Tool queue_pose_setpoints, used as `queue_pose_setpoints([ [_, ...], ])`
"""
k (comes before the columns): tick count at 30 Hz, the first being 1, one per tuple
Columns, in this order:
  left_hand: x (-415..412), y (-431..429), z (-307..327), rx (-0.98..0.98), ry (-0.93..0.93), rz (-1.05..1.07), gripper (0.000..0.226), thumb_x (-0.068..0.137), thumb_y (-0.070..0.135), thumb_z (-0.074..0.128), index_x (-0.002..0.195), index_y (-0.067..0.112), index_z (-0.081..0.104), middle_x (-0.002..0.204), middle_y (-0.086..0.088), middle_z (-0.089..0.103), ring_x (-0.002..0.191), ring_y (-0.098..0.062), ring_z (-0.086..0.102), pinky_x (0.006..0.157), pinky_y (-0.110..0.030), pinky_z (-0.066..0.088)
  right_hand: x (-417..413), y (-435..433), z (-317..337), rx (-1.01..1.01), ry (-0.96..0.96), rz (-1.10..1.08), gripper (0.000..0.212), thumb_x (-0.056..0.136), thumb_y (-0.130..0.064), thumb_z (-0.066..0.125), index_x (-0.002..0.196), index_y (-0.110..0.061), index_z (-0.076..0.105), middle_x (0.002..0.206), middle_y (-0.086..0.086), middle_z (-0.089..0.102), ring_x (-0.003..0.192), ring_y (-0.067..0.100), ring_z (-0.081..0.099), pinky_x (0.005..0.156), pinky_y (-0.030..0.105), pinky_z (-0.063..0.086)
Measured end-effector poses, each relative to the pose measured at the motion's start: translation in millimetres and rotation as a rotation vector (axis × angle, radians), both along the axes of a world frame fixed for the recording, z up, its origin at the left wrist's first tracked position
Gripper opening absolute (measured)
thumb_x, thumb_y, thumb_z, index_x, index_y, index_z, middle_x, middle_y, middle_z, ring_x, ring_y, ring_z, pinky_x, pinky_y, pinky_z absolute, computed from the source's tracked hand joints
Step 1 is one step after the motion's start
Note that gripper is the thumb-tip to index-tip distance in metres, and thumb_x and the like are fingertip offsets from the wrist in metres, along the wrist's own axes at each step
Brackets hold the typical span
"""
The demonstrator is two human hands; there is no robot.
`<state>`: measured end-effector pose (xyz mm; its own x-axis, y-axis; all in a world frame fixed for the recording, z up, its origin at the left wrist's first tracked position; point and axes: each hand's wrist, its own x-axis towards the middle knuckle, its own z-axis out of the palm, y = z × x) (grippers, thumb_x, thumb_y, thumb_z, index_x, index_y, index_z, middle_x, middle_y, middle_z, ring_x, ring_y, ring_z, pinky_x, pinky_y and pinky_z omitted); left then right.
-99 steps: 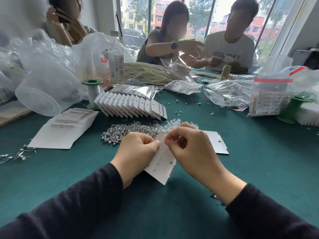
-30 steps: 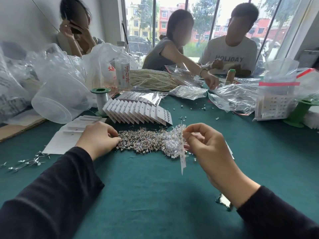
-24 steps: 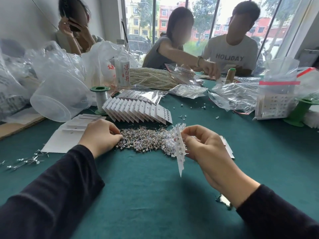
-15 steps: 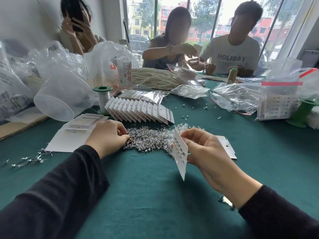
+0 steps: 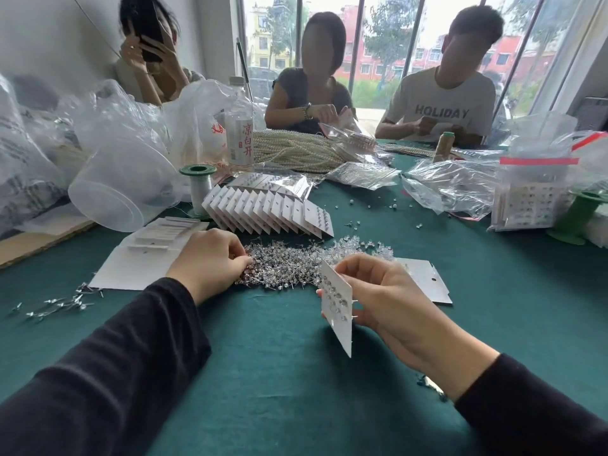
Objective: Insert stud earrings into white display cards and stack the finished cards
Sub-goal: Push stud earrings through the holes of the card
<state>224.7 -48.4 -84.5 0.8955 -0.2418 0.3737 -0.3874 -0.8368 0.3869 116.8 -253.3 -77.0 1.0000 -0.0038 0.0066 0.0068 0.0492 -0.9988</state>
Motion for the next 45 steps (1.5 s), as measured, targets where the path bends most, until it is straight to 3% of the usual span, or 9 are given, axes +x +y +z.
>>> queue_pose_setpoints([
  [4, -1, 2, 3, -0.031, -0.033, -0.013, 0.017, 0.080, 0.025, 0.068, 0.071, 0.010, 0.070, 0.060, 0.007, 0.056, 0.060, -0.002, 0.046, 0.060, -0.023, 0.031, -2, 1, 5, 0.157, 0.072, 0.062, 0.031, 0.087, 0.004, 0.052, 0.065, -0.016, 0.063, 0.081, 0.014, 0.059, 0.085, 0.031, 0.060, 0.068, 0.043, 0.054],
  [6, -2, 1, 5, -0.085, -0.044, -0.009, 0.014, 0.081, 0.021, 0.067, 0.075, 0.009, 0.071, 0.062, 0.006, 0.059, 0.060, -0.001, 0.048, 0.058, -0.022, 0.034, -2, -1, 6, 0.253, 0.134, 0.092, 0.030, 0.086, 0.009, 0.048, 0.074, -0.012, 0.065, 0.083, 0.016, 0.062, 0.083, 0.033, 0.063, 0.077, 0.052, 0.051],
  [10, -20, -14, 15, -0.290, -0.045, -0.153, 0.005, 0.083, 0.013, 0.065, 0.079, 0.014, 0.067, 0.066, 0.011, 0.059, 0.058, -0.001, 0.051, 0.052, -0.007, 0.041, -1, -5, 8, 0.442, 0.263, 0.202, 0.028, 0.079, 0.005, 0.049, 0.105, 0.000, 0.055, 0.096, 0.020, 0.061, 0.083, 0.033, 0.065, 0.071, 0.047, 0.056],
  [13, -40, -35, 22, -0.393, -0.033, -0.355, 0.007, 0.080, 0.010, 0.066, 0.077, 0.016, 0.064, 0.076, 0.006, 0.060, 0.066, -0.007, 0.056, 0.063, -0.009, 0.046, -1, -4, 7, 0.575, 0.314, 0.228, 0.036, 0.061, -0.007, 0.057, 0.096, -0.002, 0.060, 0.089, 0.017, 0.061, 0.082, 0.032, 0.062, 0.071, 0.047, 0.055],
  [20, -57, -48, 24, -0.654, 0.160, -0.540, 0.012, 0.064, 0.031, 0.069, 0.071, 0.021, 0.070, 0.075, 0.002, 0.069, 0.071, -0.016, 0.063, 0.066, -0.020, 0.053, 2, -12, 5, 0.733, 0.334, 0.273, 0.030, 0.057, -0.012, 0.067, 0.086, -0.004, 0.073, 0.091, 0.018, 0.068, 0.079, 0.031, 0.068, 0.071, 0.048, 0.056],
  [30, -56, -46, 26, -0.547, 0.168, -0.516, 0.013, 0.065, 0.028, 0.069, 0.074, 0.018, 0.072, 0.077, 0.002, 0.069, 0.070, -0.010, 0.064, 0.067, -0.017, 0.052, 7, -12, 0, 0.692, 0.308, 0.263, 0.022, 0.069, -0.017, 0.055, 0.074, -0.008, 0.074, 0.081, 0.012, 0.069, 0.071, 0.023, 0.066, 0.066, 0.034, 0.057],
  [34, -58, -47, 23, -0.403, 0.097, -0.468, 0.009, 0.072, 0.013, 0.074, 0.072, 0.021, 0.071, 0.078, 0.006, 0.067, 0.072, -0.015, 0.062, 0.068, -0.028, 0.052, 6, -10, -1, 0.601, 0.287, 0.262, 0.019, 0.064, -0.018, 0.058, 0.069, -0.012, 0.075, 0.078, 0.009, 0.070, 0.070, 0.020, 0.067, 0.064, 0.033, 0.057],
  [41, -56, -53, 15, -0.556, 0.150, -0.342, 0.017, 0.073, 0.010, 0.073, 0.069, 0.026, 0.071, 0.065, 0.007, 0.071, 0.057, -0.002, 0.061, 0.053, -0.011, 0.046, 5, -11, -1, 0.398, 0.113, 0.243, 0.020, 0.080, 0.000, 0.055, 0.098, -0.003, 0.063, 0.089, 0.013, 0.068, 0.079, 0.024, 0.066, 0.071, 0.036, 0.057],
  [45, -59, -56, 9, -0.601, 0.230, -0.303, 0.013, 0.076, 0.011, 0.071, 0.069, 0.021, 0.074, 0.059, 0.004, 0.071, 0.050, -0.005, 0.062, 0.047, -0.015, 0.047, 4, -4, -4, 0.339, 0.040, 0.127, 0.008, 0.077, 0.003, 0.062, 0.081, -0.003, 0.064, 0.076, 0.012, 0.066, 0.070, 0.023, 0.063, 0.080, 0.039, 0.054],
])
